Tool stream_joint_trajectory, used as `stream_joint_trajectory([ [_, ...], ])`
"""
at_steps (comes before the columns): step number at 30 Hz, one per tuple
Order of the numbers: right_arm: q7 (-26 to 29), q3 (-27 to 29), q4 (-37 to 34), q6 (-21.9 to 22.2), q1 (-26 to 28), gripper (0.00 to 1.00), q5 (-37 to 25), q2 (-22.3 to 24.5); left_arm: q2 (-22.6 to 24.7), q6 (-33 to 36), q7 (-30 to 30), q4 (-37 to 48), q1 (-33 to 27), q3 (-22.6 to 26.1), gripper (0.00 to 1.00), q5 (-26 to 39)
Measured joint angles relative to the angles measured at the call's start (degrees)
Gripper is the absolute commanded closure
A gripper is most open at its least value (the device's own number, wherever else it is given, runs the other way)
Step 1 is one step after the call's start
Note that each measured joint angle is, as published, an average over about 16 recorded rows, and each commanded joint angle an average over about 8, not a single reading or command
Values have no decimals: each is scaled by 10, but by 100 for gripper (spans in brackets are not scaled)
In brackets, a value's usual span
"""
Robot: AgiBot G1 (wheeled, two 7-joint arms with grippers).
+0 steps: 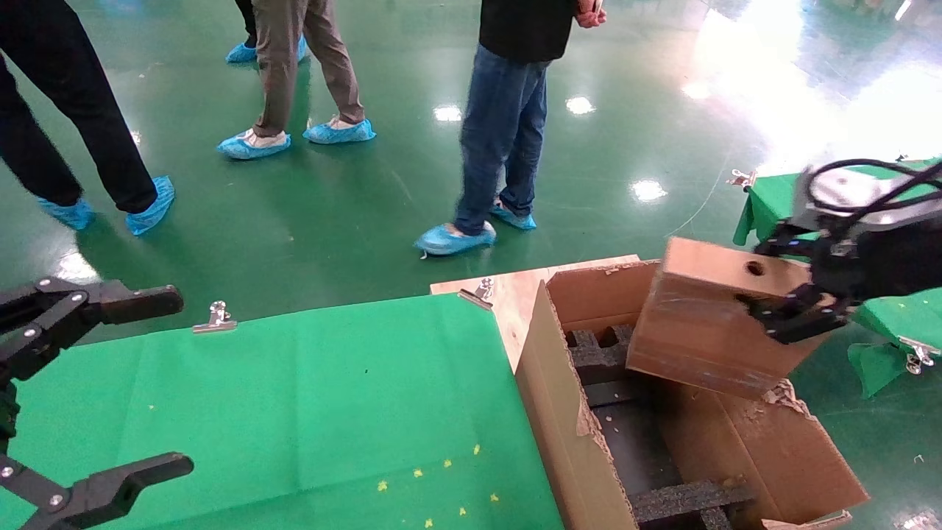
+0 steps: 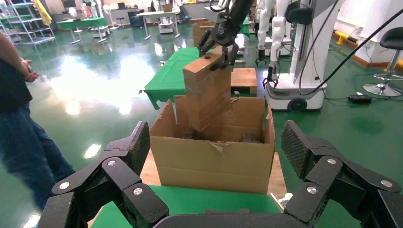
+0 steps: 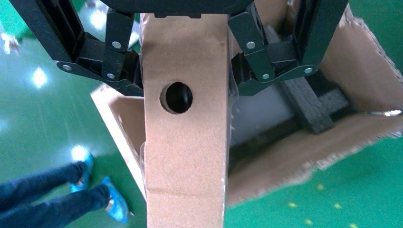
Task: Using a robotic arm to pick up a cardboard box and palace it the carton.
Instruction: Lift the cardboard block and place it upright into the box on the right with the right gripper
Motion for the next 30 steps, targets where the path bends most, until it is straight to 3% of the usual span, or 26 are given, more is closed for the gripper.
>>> stream_joint_trajectory([
  [10, 9, -8, 7, 6, -6, 100, 4, 1, 0, 0, 0, 0, 0, 0, 0, 0],
  [16, 54, -14, 25, 37, -25, 100, 0, 14, 0, 0, 0, 0, 0, 0, 0, 0],
  [22, 169, -28, 90, 96, -58, 100, -19, 44, 0, 0, 0, 0, 0, 0, 0, 0],
  [30, 406, -55, 205, 181, -103, 100, -88, 83, 0, 0, 0, 0, 0, 0, 0, 0],
])
